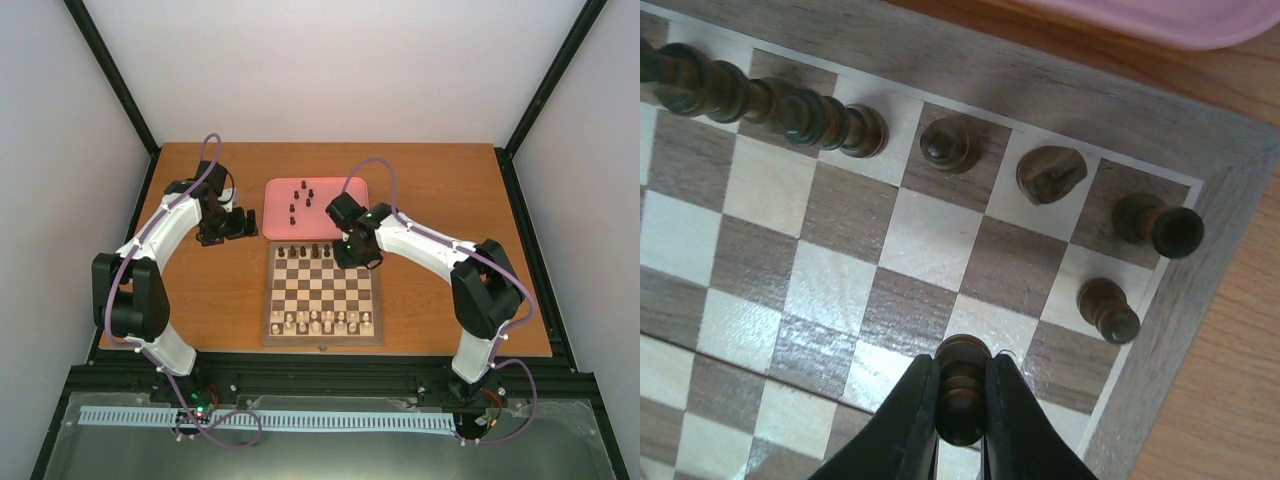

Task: Set up the chess pieces on the board
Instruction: Place the chess piece on the chessboard.

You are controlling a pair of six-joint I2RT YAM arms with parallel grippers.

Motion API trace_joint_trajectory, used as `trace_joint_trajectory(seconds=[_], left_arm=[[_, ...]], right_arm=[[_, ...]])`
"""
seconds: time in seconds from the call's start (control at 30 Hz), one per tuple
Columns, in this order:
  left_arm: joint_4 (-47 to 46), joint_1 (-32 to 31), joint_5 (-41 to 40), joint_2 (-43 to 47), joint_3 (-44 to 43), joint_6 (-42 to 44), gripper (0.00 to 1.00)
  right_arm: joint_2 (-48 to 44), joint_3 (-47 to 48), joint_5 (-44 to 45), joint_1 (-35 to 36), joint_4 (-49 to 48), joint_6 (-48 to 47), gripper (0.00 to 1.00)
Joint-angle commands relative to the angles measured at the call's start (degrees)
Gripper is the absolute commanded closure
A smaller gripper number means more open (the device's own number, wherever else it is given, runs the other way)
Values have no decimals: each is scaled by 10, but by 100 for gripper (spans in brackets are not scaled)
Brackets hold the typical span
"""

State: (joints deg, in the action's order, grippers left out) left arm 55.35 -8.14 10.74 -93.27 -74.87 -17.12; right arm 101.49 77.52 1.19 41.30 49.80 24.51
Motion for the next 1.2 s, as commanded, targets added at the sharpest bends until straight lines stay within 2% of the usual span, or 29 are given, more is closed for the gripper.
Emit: trace_joint_trajectory(seconds=[0.0, 1.17], left_arm=[[2, 1, -2, 13, -8, 12, 0], [0, 1, -1, 0, -7, 13, 0]], right_arm=[[31, 14, 12, 1, -19, 5, 94], [92, 39, 18, -21, -13, -11, 90]])
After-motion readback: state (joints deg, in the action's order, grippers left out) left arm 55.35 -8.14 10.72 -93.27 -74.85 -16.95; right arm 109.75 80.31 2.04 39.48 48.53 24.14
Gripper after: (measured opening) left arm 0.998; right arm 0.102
